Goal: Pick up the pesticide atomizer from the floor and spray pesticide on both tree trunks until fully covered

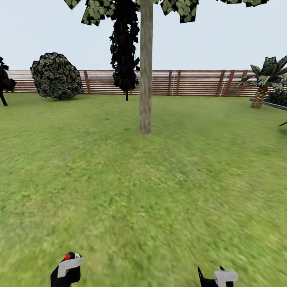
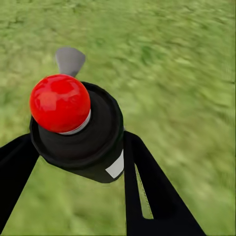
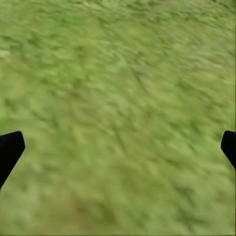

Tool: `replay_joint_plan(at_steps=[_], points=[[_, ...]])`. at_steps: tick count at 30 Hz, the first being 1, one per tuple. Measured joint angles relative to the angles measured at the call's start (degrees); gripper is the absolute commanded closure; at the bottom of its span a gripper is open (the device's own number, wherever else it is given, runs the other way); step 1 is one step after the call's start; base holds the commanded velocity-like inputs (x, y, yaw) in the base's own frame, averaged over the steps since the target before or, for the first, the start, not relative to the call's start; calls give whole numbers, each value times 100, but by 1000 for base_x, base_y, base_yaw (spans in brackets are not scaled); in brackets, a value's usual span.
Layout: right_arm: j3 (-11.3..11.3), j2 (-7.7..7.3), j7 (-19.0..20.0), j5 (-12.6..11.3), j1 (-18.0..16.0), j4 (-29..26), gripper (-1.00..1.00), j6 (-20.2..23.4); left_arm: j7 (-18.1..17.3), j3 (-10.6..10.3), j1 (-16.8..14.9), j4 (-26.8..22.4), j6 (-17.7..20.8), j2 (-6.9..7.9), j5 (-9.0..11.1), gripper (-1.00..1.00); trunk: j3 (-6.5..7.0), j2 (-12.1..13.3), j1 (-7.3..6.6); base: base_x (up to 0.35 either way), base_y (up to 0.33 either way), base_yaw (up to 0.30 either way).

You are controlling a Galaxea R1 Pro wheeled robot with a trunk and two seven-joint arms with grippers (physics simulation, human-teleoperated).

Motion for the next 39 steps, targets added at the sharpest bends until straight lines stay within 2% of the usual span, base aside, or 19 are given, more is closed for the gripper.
replay_joint_plan(at_steps=[39], points=[[0,0,0,0,1,3,-100,0,0,-2,0,0,0,-1,0,100,0,0,0,338,0,0]])
